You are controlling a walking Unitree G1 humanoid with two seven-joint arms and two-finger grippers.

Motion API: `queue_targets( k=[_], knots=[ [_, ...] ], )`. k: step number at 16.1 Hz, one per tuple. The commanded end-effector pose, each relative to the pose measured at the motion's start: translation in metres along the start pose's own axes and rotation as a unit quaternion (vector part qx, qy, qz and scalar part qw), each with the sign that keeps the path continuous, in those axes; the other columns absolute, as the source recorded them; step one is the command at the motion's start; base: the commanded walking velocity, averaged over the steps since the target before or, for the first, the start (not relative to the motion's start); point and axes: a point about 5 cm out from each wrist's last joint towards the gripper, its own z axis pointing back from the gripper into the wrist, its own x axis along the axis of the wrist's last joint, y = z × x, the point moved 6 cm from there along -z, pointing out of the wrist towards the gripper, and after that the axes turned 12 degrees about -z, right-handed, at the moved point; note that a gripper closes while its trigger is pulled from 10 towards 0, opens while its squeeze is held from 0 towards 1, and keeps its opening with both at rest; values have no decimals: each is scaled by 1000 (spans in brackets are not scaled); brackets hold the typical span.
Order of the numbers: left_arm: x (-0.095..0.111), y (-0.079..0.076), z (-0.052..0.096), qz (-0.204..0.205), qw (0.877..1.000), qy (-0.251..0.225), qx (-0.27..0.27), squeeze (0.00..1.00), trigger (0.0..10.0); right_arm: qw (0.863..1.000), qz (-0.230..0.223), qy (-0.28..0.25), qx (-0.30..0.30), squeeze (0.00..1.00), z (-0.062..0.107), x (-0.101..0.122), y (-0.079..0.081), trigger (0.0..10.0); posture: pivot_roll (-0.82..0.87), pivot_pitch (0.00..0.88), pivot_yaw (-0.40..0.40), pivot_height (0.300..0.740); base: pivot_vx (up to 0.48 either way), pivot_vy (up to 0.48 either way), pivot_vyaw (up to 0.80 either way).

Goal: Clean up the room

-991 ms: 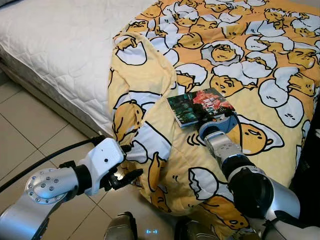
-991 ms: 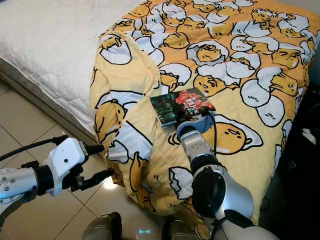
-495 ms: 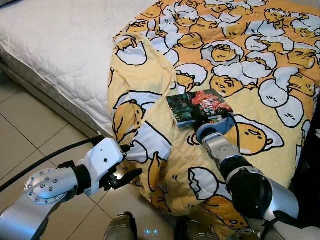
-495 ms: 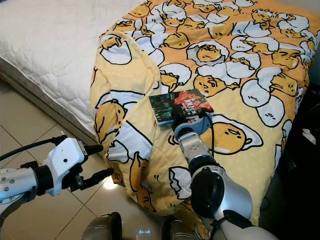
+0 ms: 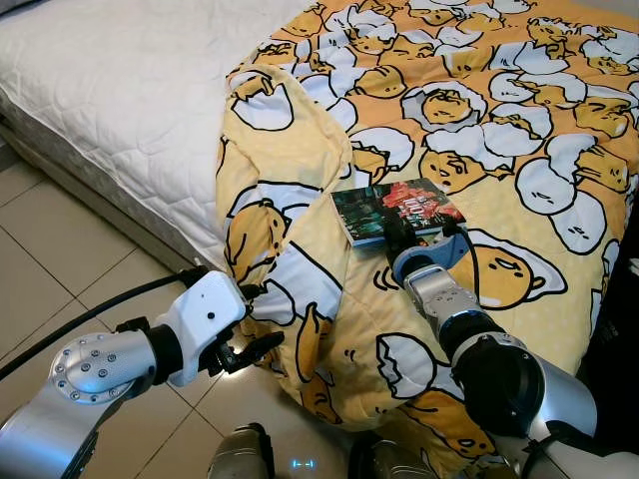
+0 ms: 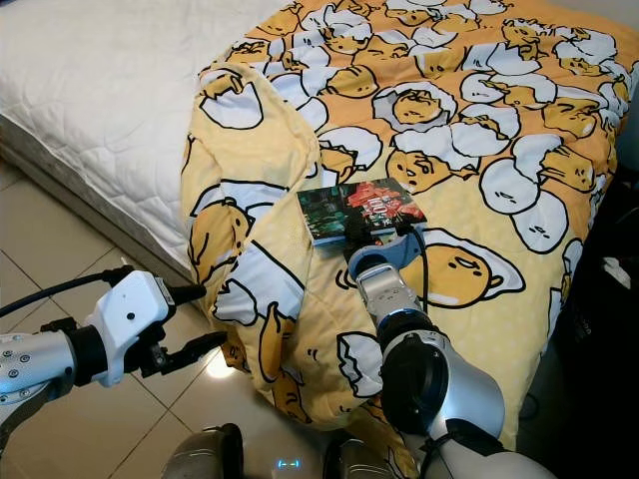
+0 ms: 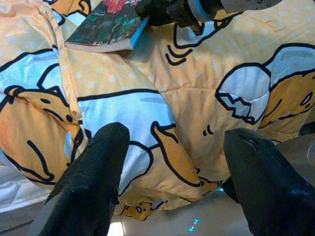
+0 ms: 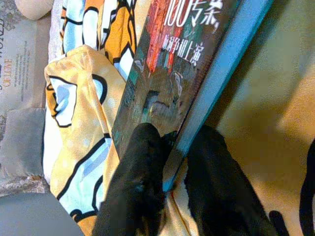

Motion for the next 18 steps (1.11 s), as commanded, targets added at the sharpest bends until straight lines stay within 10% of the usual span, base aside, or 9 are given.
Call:
queue_targets(
  k=[1, 10, 13, 14, 18],
  knots=[
    [-2, -2, 0, 1, 1000, 2, -4, 0, 10000, 1000, 6, -5, -7, 0, 1, 3, -5, 0, 253, 182, -42, 740, 0, 0, 0],
    [-14, 26, -5, 117, 987, -11, 114, 0, 10000, 986, 133, -18, 95, 0, 4, 30, 30, 0, 123, 59, -55, 740, 0, 0, 0],
    [-17, 36, -11, 142, 975, -19, 168, 0, 10000, 956, 256, -55, 134, 0, 13, 43, 45, 0, 58, 0, -36, 740, 0, 0, 0],
    [-21, 41, -18, 138, 971, -5, 193, 0, 10000, 924, 338, -104, 146, 0, 27, 55, 54, 0, 37, 0, -20, 740, 0, 0, 0],
    [-22, 43, -24, 129, 968, 9, 216, 0, 10000, 889, 403, -154, 153, 0, 48, 62, 61, 0, 16, 0, -3, 740, 0, 0, 0]
  ],
)
